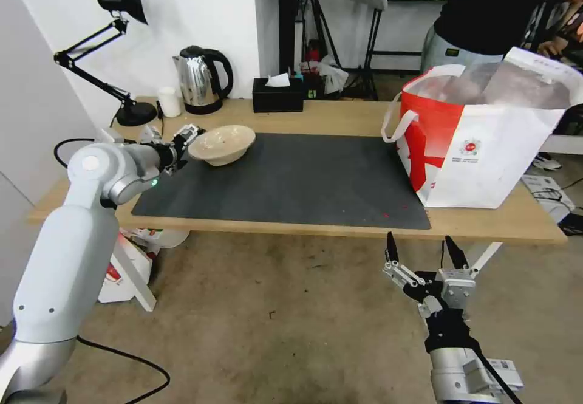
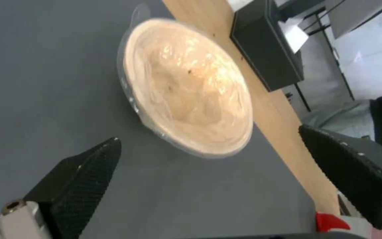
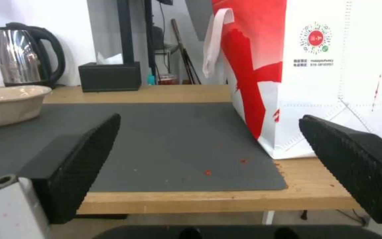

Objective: Pick up the trash from the table and place it into the takeout bag.

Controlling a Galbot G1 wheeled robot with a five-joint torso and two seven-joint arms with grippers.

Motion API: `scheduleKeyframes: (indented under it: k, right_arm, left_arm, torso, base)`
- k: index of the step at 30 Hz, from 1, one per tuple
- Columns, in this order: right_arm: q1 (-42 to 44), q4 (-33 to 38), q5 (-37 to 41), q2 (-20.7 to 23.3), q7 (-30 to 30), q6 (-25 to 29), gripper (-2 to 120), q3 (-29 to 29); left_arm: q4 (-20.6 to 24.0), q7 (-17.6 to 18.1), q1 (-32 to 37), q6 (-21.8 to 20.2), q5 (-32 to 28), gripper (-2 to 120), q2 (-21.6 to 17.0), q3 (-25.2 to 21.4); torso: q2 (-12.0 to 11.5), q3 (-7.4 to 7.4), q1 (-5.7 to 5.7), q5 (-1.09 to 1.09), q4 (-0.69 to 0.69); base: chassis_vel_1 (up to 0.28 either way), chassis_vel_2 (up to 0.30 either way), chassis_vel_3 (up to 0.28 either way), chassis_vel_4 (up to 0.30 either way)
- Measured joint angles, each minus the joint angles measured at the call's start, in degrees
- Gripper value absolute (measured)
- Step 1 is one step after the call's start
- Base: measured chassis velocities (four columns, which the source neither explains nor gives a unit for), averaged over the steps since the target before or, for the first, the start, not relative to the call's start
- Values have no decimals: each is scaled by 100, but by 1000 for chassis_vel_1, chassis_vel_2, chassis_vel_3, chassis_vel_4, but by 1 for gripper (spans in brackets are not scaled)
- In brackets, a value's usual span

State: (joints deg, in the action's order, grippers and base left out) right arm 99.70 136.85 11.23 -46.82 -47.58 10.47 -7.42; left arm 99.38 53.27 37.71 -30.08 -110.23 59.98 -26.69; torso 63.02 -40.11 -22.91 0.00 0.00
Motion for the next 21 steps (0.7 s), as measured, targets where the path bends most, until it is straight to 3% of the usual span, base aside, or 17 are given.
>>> scheduleKeyframes:
  k: [11,21]
  right_arm:
    - [0,0,0,0,0,0,100,0]
    - [0,0,0,0,0,0,100,0]
  left_arm:
    - [-51,342,41,-133,-186,100,97,-91]
    - [-166,320,9,-95,-176,100,245,-122]
  torso:
    - [0,0,0,0,0]
    - [0,0,0,0,0]
  base:
    - [0,0,0,0]
    - [0,0,0,0]
